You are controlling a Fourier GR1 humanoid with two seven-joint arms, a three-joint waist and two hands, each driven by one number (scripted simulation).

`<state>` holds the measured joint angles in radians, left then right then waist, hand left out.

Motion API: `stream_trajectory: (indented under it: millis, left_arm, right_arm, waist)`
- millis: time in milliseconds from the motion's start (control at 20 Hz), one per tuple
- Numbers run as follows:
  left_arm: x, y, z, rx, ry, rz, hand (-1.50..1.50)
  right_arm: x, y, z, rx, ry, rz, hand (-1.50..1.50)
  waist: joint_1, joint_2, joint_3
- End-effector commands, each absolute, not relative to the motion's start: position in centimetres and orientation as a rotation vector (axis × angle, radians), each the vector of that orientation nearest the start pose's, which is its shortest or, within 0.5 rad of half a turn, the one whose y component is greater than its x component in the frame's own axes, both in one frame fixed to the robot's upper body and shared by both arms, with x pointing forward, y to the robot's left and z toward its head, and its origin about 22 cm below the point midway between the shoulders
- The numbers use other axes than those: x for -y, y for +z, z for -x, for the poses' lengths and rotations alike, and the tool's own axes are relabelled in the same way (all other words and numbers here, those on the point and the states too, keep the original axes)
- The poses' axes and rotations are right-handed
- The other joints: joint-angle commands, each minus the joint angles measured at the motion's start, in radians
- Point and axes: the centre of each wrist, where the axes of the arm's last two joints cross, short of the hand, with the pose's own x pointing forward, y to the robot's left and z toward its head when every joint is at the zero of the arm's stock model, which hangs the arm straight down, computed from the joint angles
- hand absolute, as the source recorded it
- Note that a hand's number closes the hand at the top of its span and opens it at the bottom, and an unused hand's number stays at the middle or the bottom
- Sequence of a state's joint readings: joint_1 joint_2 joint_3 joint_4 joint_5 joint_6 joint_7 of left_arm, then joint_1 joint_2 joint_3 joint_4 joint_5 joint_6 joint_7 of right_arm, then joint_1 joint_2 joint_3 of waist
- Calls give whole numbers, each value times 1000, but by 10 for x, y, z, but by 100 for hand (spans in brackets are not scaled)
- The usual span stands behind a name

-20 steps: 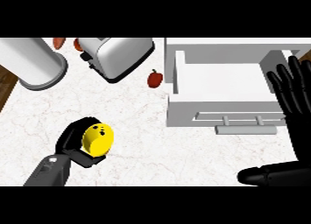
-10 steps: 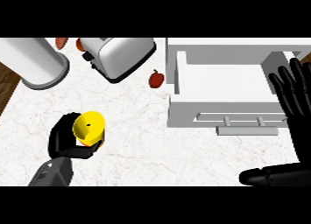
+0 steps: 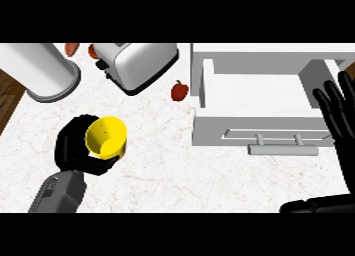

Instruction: Pick up the cup, place it into the drawer and close the drawer

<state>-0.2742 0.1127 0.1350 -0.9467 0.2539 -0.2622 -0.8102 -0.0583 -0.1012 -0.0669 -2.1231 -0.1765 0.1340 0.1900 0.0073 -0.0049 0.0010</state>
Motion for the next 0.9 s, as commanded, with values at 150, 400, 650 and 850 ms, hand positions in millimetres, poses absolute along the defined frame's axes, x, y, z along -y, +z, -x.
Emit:
stream_trajectory:
  millis: [150,400,650,850]
  left_arm:
    - [-227,-1,-306,2077,111,377,150]
    - [-182,58,-325,2088,128,395,150]
    - [-158,98,-346,2120,70,388,150]
    - [-153,128,-357,2124,54,366,150]
  right_arm:
    - [249,157,-220,1988,137,-136,-150]
    - [264,139,-215,1975,156,-125,-150]
    - [235,150,-231,2001,124,-126,-150]
    - [242,143,-210,1987,133,-147,-150]
  waist:
    - [-2,2,-1]
    - [-10,3,0]
    - [-11,5,-1]
    - [-15,4,-1]
